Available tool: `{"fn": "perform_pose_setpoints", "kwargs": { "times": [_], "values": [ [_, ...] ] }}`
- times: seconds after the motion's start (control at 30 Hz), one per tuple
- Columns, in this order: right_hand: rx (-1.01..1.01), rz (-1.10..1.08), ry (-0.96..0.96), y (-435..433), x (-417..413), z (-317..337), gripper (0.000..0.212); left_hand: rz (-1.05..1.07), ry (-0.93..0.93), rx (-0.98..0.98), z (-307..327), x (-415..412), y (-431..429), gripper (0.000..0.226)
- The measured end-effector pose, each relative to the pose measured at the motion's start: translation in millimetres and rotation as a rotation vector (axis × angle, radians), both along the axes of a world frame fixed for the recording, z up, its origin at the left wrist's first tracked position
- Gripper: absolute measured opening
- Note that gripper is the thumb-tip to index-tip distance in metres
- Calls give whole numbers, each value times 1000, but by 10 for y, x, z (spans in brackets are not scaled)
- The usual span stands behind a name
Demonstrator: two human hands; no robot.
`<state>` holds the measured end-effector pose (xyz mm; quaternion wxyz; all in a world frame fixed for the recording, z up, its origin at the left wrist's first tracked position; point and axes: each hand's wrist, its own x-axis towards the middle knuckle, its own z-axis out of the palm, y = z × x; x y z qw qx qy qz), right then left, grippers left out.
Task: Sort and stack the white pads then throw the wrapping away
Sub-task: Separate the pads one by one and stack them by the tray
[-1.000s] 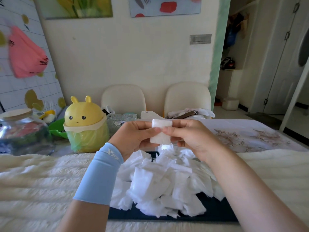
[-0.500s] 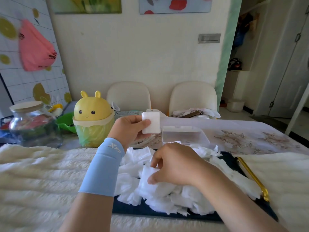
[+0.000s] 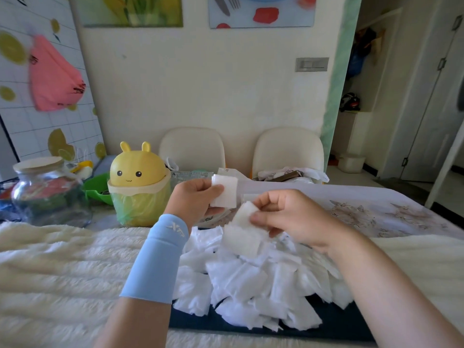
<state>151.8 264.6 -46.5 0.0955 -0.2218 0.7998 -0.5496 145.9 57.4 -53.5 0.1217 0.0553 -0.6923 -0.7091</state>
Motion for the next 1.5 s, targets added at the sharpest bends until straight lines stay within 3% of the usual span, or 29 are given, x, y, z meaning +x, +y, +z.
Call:
{"fn": "perform_pose_setpoints", "kwargs": {
  "times": [0.07,0.23,0.33,0.4,0.47,0.6,0.7,0.87,0.93,1.03,1.2,1.5],
  "values": [
    [13,-59,-31,102,-43,27,16,3,1,-14,4,-2,20,6],
    [526,-199,196,150,-139,-116,28,1,3,-63,16,7,98,10],
    [606,-111,274,149,-79,-55,33,-4,4,-100,18,12,143,12],
    [636,-20,187,194,-21,53,42,-4,5,-128,14,9,161,11],
    [634,49,122,196,28,104,34,-7,-4,-120,13,8,183,8],
    [715,-21,246,123,-52,-70,13,-20,-27,-124,-12,5,237,7],
    [673,-112,238,156,-128,-127,33,-10,-46,-100,-24,16,264,6],
    [336,-349,360,314,-163,16,32,16,-79,57,-44,22,289,2],
    [75,-322,283,352,-133,104,22,-2,-90,88,-62,15,310,5],
    [-262,-103,32,301,-48,164,11,-95,-105,169,-65,39,372,13],
    [-210,-161,58,198,-84,85,32,-278,-105,128,-13,85,494,17],
    [-80,-365,186,199,-161,43,30,-377,-85,169,33,104,548,33]
  ]
}}
